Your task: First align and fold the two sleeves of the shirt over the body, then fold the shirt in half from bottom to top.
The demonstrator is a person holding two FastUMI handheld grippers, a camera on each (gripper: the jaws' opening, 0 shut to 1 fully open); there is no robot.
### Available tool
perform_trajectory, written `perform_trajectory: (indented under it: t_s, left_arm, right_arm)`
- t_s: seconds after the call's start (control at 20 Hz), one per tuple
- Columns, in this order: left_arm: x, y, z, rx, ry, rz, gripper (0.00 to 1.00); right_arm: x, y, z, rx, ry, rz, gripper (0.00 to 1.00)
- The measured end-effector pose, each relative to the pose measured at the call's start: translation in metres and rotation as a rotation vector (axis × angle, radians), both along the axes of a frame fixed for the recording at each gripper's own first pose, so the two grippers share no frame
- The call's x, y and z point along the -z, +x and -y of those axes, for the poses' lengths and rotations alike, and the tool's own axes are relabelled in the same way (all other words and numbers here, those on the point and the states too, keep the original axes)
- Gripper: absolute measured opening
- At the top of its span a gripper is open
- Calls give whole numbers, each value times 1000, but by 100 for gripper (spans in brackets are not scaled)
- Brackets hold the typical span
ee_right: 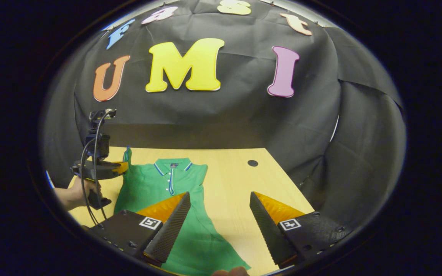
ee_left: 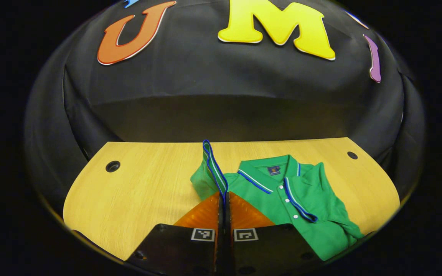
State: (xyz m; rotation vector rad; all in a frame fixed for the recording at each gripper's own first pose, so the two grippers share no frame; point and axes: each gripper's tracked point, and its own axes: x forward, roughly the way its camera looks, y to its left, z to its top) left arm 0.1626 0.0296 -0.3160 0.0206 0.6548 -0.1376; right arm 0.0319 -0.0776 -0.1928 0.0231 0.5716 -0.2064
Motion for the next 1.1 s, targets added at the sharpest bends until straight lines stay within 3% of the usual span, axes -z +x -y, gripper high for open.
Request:
perform_trajectory:
  t_s: [0.3,0.5,0.55,0.75,1.1]
  left_arm:
    - [12,2,62,43,-17,-34,6]
    - [19,5,95,57,-34,-36,12]
    - [19,3,99,62,-34,-35,18]
    - [-12,-5,93,19,-31,49,100]
    - [-104,-46,56,-38,-28,220,100]
  right_arm:
    - [-4,-18,33,58,-8,0,95]
    - [-3,-29,53,95,-15,-9,95]
    - [-4,-31,56,98,-13,-14,95]
    - [-4,-24,51,78,-2,4,97]
    - [-17,-2,9,-79,38,80,97]
